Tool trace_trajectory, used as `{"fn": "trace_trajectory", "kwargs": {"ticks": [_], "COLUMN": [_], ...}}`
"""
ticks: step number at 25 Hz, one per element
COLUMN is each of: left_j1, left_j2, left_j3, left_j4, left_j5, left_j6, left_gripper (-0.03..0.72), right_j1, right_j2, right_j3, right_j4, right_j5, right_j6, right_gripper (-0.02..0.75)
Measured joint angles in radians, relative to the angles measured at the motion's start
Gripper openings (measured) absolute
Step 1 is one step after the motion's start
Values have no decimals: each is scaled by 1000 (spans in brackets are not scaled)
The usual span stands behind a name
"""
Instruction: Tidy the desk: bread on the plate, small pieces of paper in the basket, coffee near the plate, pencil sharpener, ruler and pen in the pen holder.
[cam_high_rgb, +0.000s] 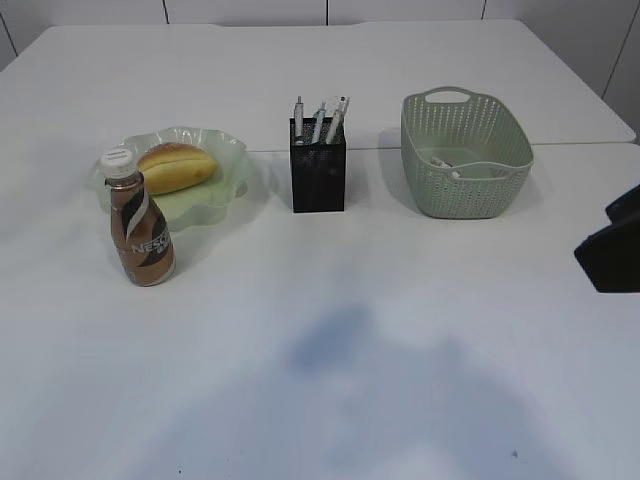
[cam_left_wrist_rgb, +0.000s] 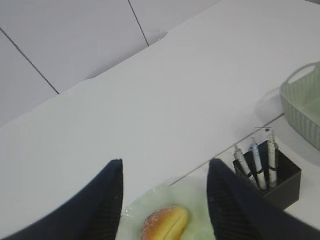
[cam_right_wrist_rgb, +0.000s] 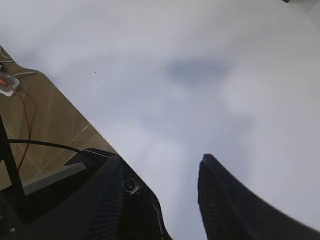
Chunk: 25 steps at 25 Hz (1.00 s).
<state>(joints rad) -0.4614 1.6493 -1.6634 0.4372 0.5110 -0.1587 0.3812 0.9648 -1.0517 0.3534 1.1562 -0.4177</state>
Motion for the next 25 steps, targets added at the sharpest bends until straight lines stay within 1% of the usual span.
{"fn": "trace_trajectory", "kwargs": {"ticks": [4, 6, 7, 10, 12, 13, 15, 16, 19, 21, 25], "left_j1": [18, 35, 41, 56, 57, 58, 58, 58, 58, 58, 58], "left_j2": [-79, -117, -136, -189, -225, -245, -284, -300, -346, -370, -421], "left_j3": [0, 0, 0, 0, 0, 0, 0, 0, 0, 0, 28], "left_j4": [6, 6, 6, 6, -8, -26, -89, -123, -244, -303, -363], "left_j5": [67, 101, 120, 200, 246, 262, 286, 300, 356, 401, 465], "left_j6": [0, 0, 0, 2, 16, 32, 68, 88, 144, 172, 197], "left_gripper": [380, 380, 380, 372, 356, 345, 326, 318, 302, 294, 290], "right_j1": [0, 0, 0, 0, 0, 0, 0, 0, 0, 0, 0], "right_j2": [-37, -72, -95, -131, -142, -163, -166, -184, -207, -227, -245], "right_j3": [0, 0, 0, 0, 0, 0, 0, 0, 0, 4, 16], "right_j4": [-18, -55, -92, -172, -194, -260, -268, -295, -303, -305, -306], "right_j5": [-29, -65, -81, -88, -88, -89, -89, -89, -89, -89, -89], "right_j6": [9, 41, 66, 117, 132, 181, 187, 208, 222, 232, 238], "right_gripper": [393, 393, 393, 393, 393, 393, 393, 393, 393, 393, 393]}}
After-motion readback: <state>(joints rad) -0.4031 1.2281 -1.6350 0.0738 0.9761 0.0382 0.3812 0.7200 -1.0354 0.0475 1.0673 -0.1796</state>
